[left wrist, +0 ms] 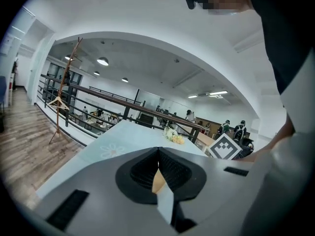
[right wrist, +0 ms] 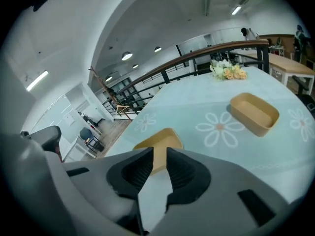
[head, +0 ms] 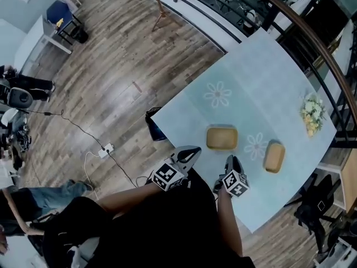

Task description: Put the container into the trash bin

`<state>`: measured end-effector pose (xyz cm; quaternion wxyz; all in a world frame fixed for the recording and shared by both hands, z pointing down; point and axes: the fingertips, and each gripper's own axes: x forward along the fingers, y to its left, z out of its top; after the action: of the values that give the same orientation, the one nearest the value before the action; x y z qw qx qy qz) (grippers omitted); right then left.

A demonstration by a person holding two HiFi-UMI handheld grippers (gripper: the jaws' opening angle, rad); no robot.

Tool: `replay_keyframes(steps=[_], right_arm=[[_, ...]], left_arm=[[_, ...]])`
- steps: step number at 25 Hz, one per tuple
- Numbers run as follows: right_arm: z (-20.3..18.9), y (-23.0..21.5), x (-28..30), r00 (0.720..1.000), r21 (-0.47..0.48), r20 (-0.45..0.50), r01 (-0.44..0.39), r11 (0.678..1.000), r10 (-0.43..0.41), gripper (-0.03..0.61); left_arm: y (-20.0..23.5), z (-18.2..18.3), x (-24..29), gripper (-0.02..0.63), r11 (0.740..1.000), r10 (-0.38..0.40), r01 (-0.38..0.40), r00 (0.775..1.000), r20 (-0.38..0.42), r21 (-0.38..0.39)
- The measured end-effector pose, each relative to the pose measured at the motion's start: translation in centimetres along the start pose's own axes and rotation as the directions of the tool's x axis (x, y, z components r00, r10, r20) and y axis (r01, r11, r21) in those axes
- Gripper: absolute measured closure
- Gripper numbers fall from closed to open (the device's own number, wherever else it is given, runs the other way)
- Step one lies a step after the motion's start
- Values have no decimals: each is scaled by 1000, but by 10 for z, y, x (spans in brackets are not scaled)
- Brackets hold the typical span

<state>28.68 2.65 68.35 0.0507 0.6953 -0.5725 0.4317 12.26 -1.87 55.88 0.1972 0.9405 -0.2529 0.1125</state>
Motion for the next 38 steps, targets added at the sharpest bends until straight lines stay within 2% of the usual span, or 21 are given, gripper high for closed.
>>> replay_keyframes(steps=[3,5,9,12,16,19,21,23,28,30,32,38], right_arm=[[-14,-10,25,998,70,-55,19,997,-16,469],[-24,-13,41,995,121,-94,31,992,-20,465],[-36,-12,67,989,237,-145,51,970,-17,460],[-32,-21,71,988,265,-144,99,959,-62,460],[-17,-46,71,985,172,-118,143,975,-124,449],[-4,-47,83,991,-16,-106,85,996,-86,436],[6,-44,92,993,-142,-98,49,989,-64,436],[16,-46,99,994,-199,-92,38,979,-57,436],[17,-47,119,989,-246,-148,-14,969,-24,443],[12,-46,123,984,-242,-176,-42,969,-1,509],[8,-46,123,981,-241,-194,-65,968,17,528],[8,-38,107,984,-184,-176,-53,982,20,535]], left_arm=[[6,2,11,600,999,29,-29,1000,-5,-43],[9,4,18,600,997,47,-48,999,-8,-58],[10,5,24,600,998,58,-59,998,-33,-37],[9,4,26,600,998,64,-66,997,-49,-25],[7,1,29,600,997,74,-76,996,-55,-20],[5,-4,30,600,996,79,-81,994,-69,-21],[3,-5,31,600,996,85,-87,994,-74,-19],[1,-5,30,600,995,97,-98,992,-77,-17],[8,-10,17,600,987,153,-156,984,-86,-28],[13,-12,12,600,984,172,-175,981,-93,-25],[15,-13,9,600,982,186,-189,978,-99,-19],[24,-6,0,600,976,213,-215,973,-86,-18]])
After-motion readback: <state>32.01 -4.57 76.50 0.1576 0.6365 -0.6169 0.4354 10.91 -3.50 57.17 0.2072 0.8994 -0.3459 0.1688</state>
